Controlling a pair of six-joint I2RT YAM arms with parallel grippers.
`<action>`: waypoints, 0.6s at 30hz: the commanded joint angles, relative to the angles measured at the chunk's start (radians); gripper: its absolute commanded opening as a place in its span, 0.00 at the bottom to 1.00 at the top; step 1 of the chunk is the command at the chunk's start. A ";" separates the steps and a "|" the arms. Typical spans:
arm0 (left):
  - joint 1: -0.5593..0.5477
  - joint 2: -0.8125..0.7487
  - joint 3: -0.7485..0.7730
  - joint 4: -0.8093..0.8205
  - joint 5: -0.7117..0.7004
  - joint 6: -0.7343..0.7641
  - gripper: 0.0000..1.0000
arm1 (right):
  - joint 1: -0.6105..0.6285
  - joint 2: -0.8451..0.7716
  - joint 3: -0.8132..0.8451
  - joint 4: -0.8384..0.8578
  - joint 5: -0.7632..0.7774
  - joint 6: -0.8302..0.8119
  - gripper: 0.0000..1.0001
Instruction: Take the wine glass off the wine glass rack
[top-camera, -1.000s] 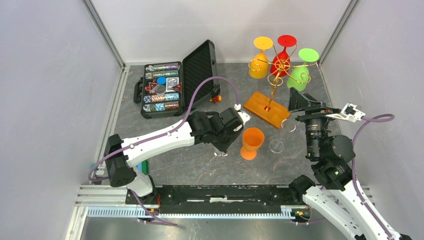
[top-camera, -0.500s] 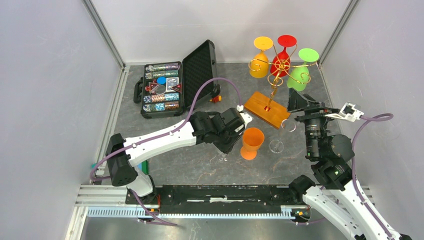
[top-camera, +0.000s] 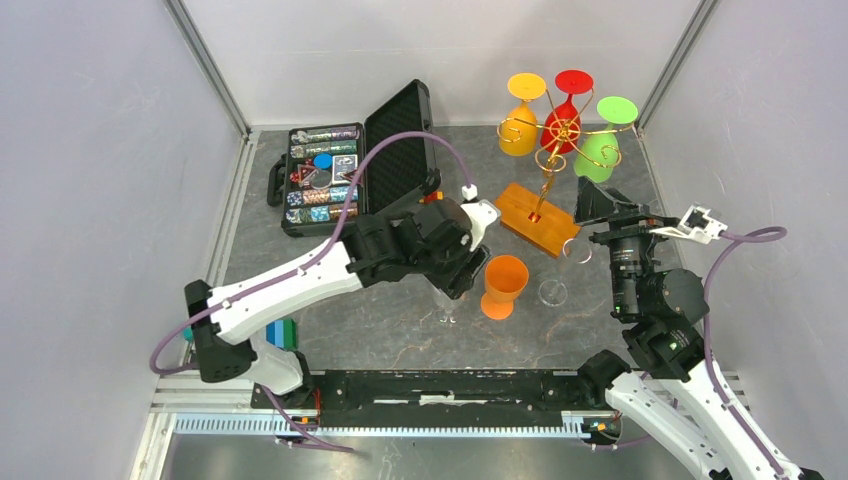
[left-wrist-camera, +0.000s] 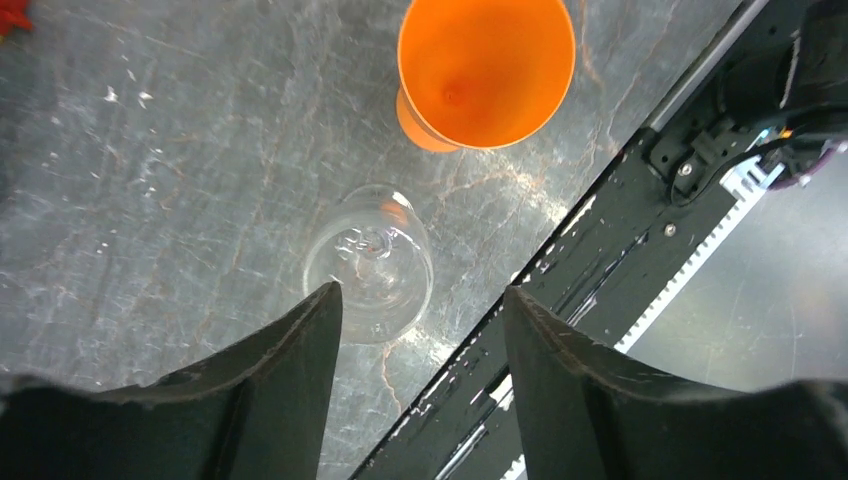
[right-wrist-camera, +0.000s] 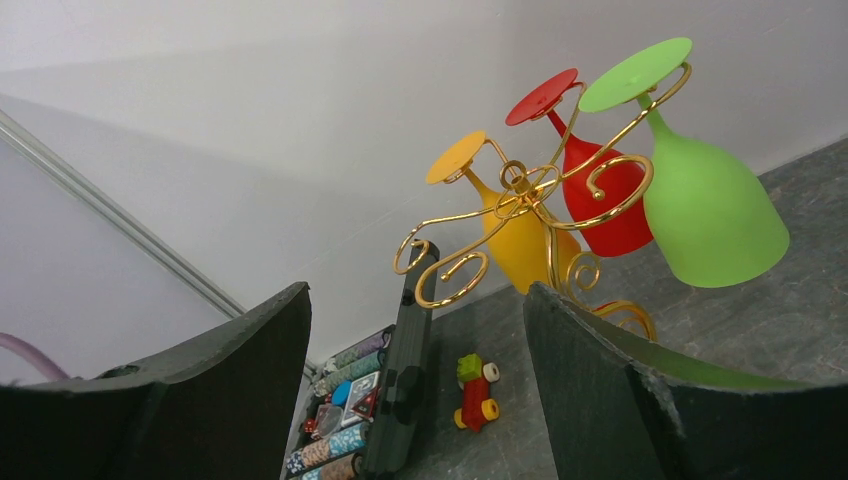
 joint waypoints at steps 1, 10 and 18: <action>0.006 -0.094 0.032 0.064 -0.080 0.063 0.70 | 0.004 0.014 0.046 -0.012 0.016 -0.034 0.83; 0.209 -0.317 -0.137 0.312 0.001 -0.019 1.00 | 0.004 0.223 0.308 -0.141 -0.078 -0.300 0.97; 0.353 -0.444 -0.301 0.450 0.084 -0.148 1.00 | 0.004 0.417 0.633 -0.263 -0.034 -0.510 0.98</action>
